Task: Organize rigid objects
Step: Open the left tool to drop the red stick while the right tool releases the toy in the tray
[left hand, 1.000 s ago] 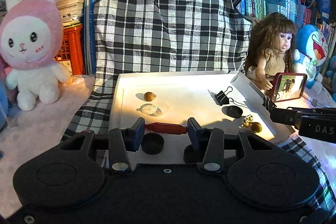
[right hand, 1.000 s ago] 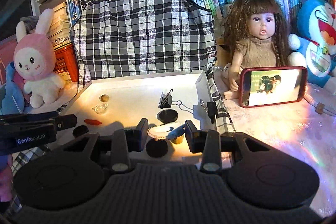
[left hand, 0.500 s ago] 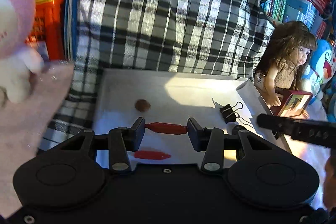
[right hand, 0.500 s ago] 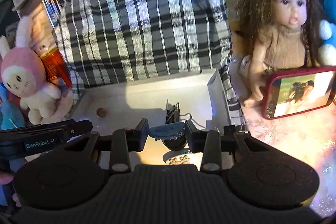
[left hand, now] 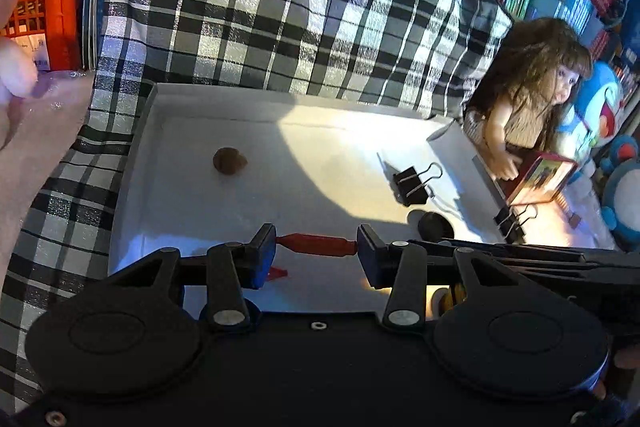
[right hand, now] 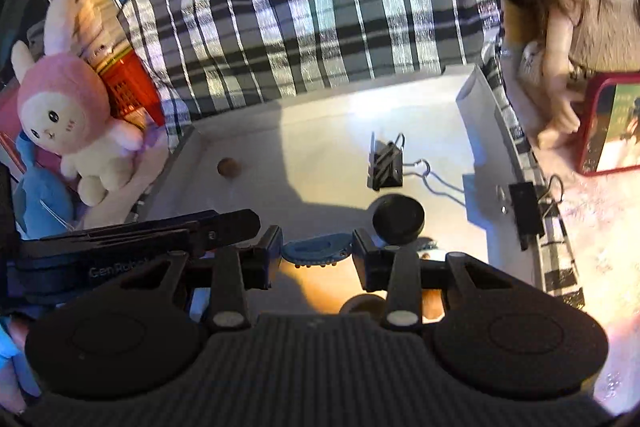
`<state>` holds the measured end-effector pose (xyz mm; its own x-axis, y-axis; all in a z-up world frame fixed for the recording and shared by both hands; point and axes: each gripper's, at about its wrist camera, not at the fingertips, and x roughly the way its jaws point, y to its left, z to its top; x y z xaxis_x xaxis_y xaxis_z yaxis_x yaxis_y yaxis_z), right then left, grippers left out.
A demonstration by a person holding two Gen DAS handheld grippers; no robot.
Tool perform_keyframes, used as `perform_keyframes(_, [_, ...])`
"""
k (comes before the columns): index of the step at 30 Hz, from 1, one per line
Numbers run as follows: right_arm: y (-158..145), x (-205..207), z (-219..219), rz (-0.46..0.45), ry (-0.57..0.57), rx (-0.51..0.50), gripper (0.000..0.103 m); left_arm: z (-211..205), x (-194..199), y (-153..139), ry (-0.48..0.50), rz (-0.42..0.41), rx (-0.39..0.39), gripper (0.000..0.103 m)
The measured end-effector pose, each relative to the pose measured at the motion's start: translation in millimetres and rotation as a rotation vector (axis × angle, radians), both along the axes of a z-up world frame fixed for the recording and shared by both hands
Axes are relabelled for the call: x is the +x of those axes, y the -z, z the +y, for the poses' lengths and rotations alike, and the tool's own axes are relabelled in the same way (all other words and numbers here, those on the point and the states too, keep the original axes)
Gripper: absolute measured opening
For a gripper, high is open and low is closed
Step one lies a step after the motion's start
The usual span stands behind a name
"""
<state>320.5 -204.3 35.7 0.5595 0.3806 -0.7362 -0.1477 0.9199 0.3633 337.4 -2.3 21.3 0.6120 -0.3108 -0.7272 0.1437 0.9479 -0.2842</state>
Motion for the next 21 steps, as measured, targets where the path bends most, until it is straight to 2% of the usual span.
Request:
perform_keyframes(4, [4, 0, 4, 0.0, 0.01, -0.047, 0.044, -7, 0, 4, -0.005, -0.003, 0.06, 0.042])
perform_keyframes(12, [5, -3, 9, -0.031, 0.024, -0.13, 0.045, -15, -2, 8, -0.027, -0.027, 0.116, 0.043])
perform_keyframes(21, [9, -5, 14, -0.092, 0.063, -0.221, 0.044, -18, -6, 13, -0.067, -0.065, 0.131, 0.043])
